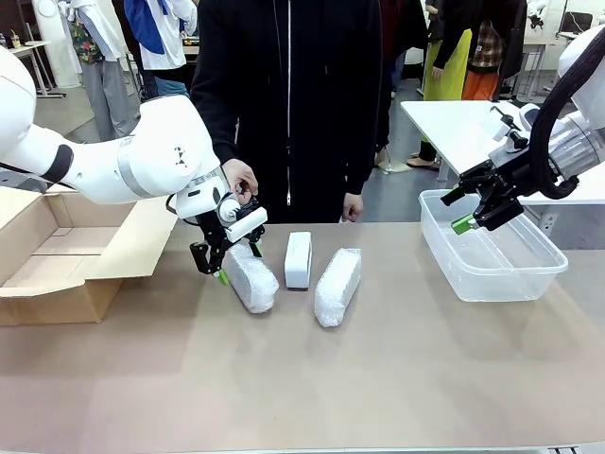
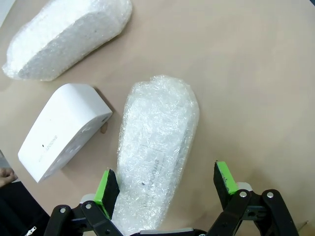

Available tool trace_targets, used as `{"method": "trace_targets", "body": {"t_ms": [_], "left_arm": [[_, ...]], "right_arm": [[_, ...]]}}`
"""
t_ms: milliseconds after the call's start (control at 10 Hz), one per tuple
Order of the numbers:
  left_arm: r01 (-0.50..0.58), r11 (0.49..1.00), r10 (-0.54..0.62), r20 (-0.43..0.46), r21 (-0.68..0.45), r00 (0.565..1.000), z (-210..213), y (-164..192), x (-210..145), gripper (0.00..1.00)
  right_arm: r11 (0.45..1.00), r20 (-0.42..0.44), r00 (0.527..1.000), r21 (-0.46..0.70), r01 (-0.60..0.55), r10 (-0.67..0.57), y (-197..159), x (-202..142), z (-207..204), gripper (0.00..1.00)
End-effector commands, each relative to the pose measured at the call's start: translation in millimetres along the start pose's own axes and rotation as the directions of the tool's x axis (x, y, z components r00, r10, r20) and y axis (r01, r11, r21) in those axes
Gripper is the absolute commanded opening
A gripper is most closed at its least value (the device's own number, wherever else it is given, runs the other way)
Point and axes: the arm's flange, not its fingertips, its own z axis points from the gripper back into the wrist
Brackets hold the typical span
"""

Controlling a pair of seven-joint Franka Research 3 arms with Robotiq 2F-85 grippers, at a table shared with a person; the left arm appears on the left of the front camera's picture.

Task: Separate and place wrapped and unwrapped clocks.
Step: Pick up the Digital clock indicated by the person.

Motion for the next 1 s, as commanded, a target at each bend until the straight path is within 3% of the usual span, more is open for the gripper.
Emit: {"method": "trace_targets", "body": {"t_ms": [0, 900], "left_arm": [[0.026, 0.999, -0.027, 0.016, 0.025, 1.0, -8, 2, -12, 1.0], [0.042, 0.998, -0.041, -0.026, 0.05, 0.999, -17, 15, -7, 1.0]], "right_arm": [[1.0, 0.029, 1.0, -0.005, -0.003, 0.003, -2, -1, -2, 1.0], [1.0, 0.029, 1.0, -0.005, -0.003, 0.003, -2, -1, -2, 1.0]]}}
